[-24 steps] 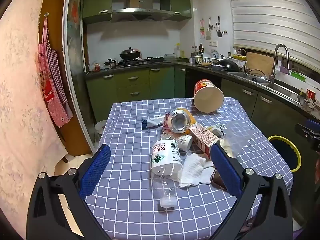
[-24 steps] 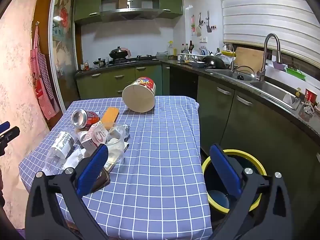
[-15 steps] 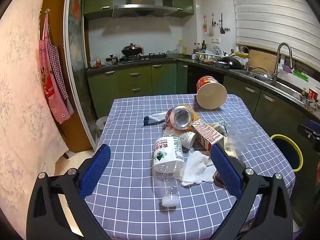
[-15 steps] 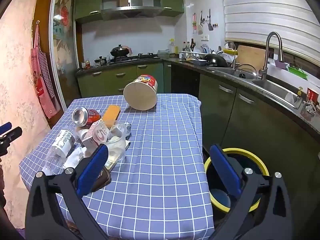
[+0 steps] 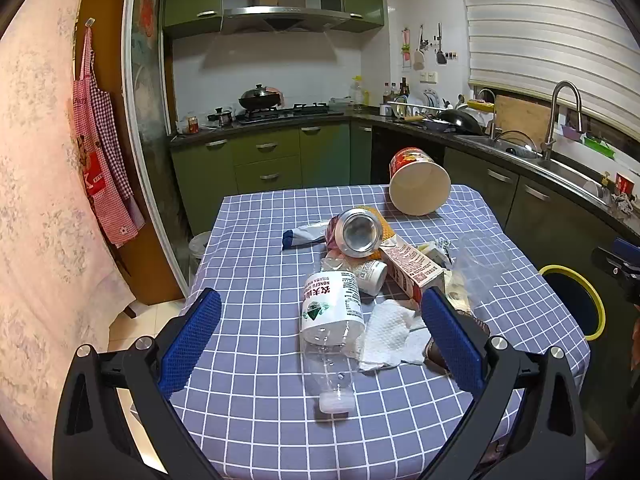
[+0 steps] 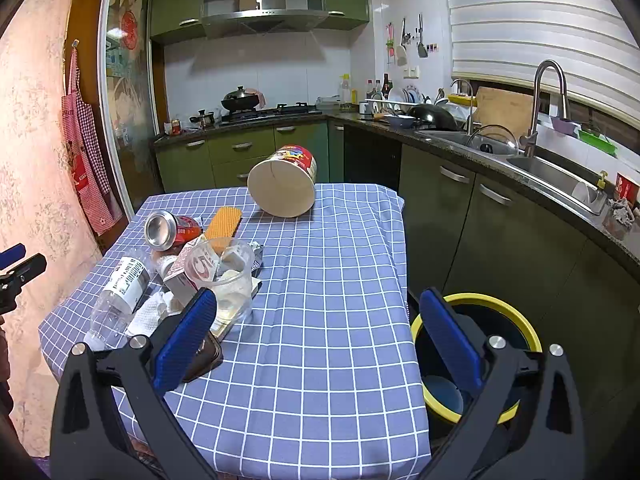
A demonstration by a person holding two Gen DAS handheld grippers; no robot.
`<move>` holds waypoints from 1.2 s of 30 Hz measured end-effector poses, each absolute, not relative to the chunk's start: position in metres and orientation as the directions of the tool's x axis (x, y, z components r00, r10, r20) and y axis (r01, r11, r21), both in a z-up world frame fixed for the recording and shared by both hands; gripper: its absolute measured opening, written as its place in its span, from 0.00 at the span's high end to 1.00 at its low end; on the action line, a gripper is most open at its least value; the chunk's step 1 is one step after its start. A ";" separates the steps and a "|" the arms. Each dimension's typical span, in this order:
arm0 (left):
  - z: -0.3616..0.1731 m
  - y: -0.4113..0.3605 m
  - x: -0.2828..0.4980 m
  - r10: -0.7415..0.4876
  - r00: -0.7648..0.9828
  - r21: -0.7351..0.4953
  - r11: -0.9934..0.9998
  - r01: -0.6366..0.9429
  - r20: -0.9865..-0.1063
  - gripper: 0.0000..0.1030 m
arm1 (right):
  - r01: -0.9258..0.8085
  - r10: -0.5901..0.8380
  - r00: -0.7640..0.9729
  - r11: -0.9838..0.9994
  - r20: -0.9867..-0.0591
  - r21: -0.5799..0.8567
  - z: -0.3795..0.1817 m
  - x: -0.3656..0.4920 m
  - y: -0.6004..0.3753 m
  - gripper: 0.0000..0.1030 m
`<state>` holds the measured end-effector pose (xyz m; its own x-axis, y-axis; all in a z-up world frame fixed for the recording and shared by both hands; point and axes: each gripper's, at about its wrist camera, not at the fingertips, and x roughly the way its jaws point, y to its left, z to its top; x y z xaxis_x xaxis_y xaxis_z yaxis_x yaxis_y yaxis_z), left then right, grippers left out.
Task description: Collect trash
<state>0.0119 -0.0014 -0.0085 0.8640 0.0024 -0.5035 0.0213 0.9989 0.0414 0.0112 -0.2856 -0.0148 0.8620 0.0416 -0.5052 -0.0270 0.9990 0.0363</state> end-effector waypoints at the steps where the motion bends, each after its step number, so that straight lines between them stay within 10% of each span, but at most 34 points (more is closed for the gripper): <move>1: -0.009 -0.001 0.012 0.002 0.864 0.041 0.999 0.022 -0.504 0.04 | -0.028 0.042 0.862 0.999 -0.505 0.037 -0.015 0.011 -0.286 0.06; 36: -0.016 -0.005 0.020 -0.016 0.851 0.031 0.999 0.038 -0.525 0.04 | -0.025 0.049 0.850 0.998 -0.525 0.053 -0.023 0.018 -0.287 0.06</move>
